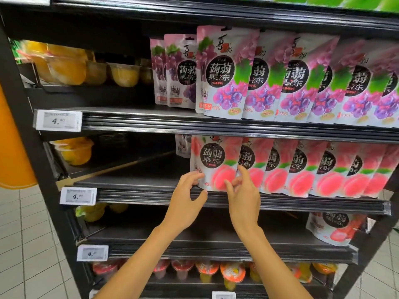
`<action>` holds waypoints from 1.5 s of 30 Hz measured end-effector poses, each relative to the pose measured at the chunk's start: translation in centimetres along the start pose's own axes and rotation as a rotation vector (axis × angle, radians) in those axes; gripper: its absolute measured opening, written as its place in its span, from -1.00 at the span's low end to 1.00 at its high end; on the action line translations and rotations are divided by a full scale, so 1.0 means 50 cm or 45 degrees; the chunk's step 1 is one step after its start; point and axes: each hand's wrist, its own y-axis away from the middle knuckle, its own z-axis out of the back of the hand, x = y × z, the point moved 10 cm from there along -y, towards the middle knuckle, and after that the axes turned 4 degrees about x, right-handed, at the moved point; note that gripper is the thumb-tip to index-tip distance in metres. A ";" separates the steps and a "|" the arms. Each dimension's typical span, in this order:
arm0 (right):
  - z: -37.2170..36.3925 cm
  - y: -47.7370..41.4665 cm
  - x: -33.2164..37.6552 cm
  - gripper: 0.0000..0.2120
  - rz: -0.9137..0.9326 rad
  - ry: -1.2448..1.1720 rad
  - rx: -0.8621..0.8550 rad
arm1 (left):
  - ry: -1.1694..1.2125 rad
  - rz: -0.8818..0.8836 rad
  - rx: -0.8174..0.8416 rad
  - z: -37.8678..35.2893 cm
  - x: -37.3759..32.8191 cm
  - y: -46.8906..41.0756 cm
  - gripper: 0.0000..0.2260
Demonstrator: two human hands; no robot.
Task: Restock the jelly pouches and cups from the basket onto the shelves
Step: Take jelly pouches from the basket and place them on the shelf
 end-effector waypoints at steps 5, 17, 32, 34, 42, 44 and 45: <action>-0.008 0.005 0.001 -0.52 0.006 0.014 0.031 | -0.004 -0.010 -0.023 0.007 0.001 0.001 -0.64; 0.013 0.045 -0.005 -0.56 -0.002 0.019 -0.045 | 0.176 -0.038 -0.140 0.044 -0.021 0.032 -0.69; -0.228 0.603 -0.283 -0.93 -0.592 0.106 0.688 | 0.383 0.807 0.180 -0.058 0.462 0.535 -0.83; -0.275 0.734 -0.336 -0.93 -0.683 0.143 0.845 | 0.336 0.956 0.220 -0.082 0.560 0.653 -0.85; -0.410 1.161 -0.553 -0.85 -1.023 0.141 1.221 | 0.282 1.393 0.194 -0.169 0.871 1.082 -0.90; -0.447 1.250 -0.616 -0.87 -1.048 0.156 1.261 | 0.303 1.552 0.119 -0.201 0.936 1.199 -0.90; -0.466 1.295 -0.650 -0.89 -1.079 0.158 1.286 | 0.307 1.610 0.091 -0.218 0.966 1.252 -0.93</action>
